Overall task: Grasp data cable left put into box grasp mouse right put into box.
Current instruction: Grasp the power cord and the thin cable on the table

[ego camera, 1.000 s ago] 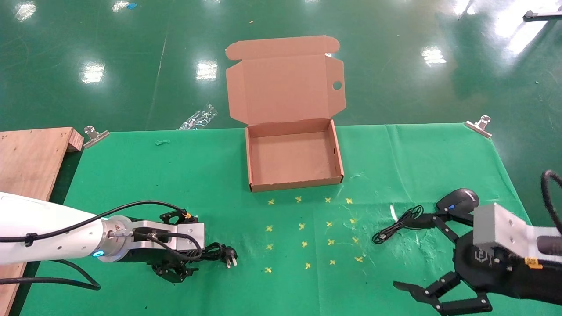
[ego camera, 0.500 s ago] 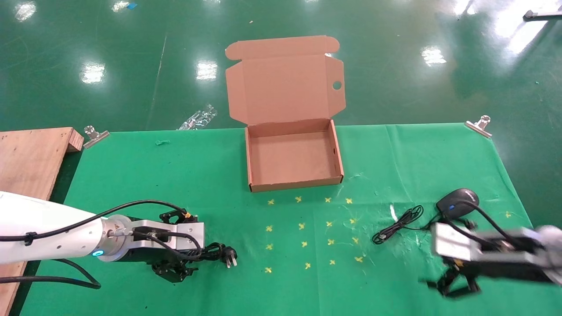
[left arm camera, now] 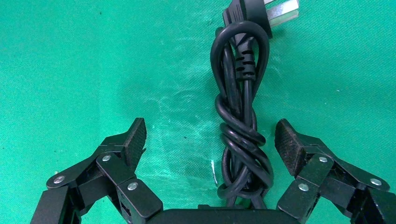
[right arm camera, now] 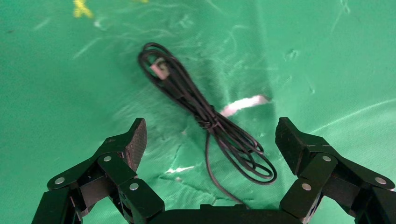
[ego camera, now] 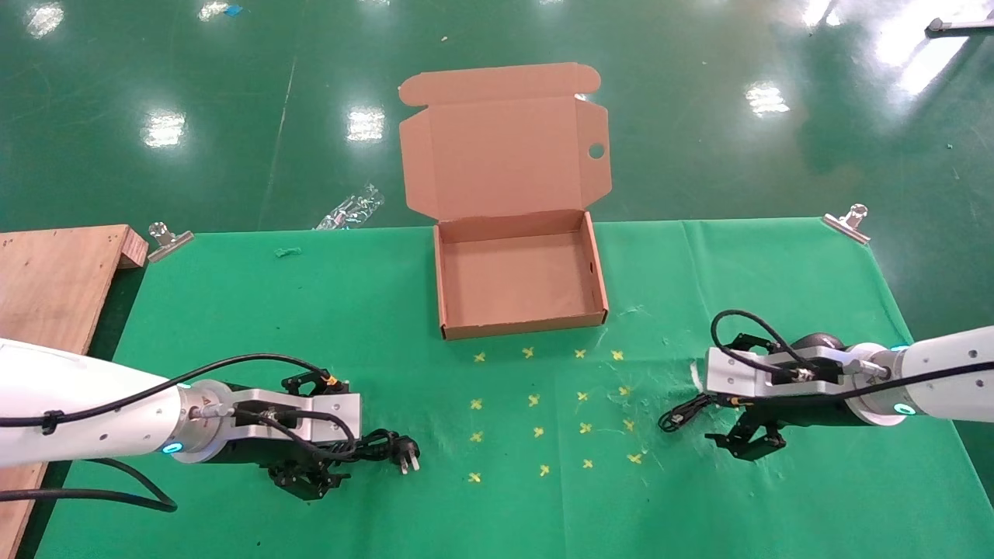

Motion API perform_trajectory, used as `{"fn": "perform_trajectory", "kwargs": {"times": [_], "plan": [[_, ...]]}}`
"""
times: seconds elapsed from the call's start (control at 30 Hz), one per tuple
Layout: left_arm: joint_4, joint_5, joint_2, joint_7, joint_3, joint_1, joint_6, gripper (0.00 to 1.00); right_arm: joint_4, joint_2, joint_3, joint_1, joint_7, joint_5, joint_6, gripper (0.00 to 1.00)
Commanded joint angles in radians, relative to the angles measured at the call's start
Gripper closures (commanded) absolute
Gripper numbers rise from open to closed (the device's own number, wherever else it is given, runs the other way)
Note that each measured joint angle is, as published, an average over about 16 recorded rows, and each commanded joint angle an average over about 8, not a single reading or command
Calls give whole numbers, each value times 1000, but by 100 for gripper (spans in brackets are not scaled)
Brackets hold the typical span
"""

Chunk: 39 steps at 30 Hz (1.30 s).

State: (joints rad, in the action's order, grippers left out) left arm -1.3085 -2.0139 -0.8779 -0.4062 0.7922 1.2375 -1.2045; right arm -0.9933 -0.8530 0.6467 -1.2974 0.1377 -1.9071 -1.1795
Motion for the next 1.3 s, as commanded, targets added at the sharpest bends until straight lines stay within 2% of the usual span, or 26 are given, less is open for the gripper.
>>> {"fn": "perform_trajectory", "kwargs": {"times": [0.03, 0.07, 0.13, 0.17, 0.3, 0.33, 0.4, 0.43, 1.3], "plan": [[0, 0, 0, 0, 0, 0, 0, 0, 44, -16, 0, -8, -13, 1, 12, 0], [0, 0, 0, 0, 0, 0, 0, 8, 57, -20, -1, -9, -16, 2, 16, 0], [0, 0, 0, 0, 0, 0, 0, 33, 86, -30, -3, -14, -24, 1, 26, 3], [0, 0, 0, 0, 0, 0, 0, 45, 97, -34, -4, -16, -26, 0, 31, 12], [0, 0, 0, 0, 0, 0, 0, 95, 122, -43, -6, -22, -31, -4, 45, 62], [0, 0, 0, 0, 0, 0, 0, 100, 127, -45, -7, -23, -31, -5, 48, 75], [0, 0, 0, 0, 0, 0, 0, 100, 126, -44, -8, -23, -31, -2, 47, 97], [0, 0, 0, 0, 0, 0, 0, 100, 124, -43, -8, -23, -31, -1, 46, 100], [0, 3, 0, 0, 0, 0, 0, 100, 96, -32, -6, -15, -27, 7, 31, 100]]}}
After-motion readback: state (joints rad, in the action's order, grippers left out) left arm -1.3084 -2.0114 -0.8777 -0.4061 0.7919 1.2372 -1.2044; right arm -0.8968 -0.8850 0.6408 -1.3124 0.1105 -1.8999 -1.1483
